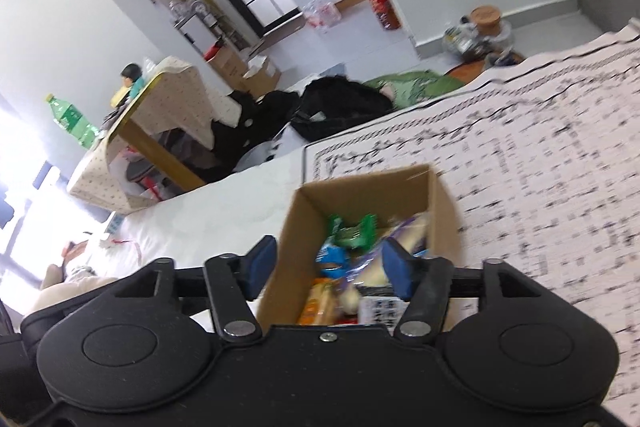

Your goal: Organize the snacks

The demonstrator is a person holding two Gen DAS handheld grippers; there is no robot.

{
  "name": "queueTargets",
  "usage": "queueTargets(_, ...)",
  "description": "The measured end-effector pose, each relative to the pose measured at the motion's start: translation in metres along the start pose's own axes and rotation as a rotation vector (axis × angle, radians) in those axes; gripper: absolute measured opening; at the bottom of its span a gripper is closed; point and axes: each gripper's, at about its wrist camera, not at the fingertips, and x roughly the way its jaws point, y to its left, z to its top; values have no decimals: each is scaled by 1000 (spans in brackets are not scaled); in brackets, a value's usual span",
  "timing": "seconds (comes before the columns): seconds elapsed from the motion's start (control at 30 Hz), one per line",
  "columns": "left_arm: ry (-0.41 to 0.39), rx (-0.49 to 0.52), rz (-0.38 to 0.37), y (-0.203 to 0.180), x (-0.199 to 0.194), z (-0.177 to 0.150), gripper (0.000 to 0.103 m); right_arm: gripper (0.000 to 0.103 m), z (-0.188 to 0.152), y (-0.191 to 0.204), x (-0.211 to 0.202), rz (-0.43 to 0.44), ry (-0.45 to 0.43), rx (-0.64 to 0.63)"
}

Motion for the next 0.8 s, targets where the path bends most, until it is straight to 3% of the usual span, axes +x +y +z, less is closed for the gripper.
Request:
queueTargets(0.47, 29, 135, 13, -40, -21, -28, 90, 85, -3, -47, -62, -191, -46, 31)
queueTargets(0.8, 25, 213, -18, -62, -44, -53, 103, 96, -12, -74, -110, -255, -77, 36)
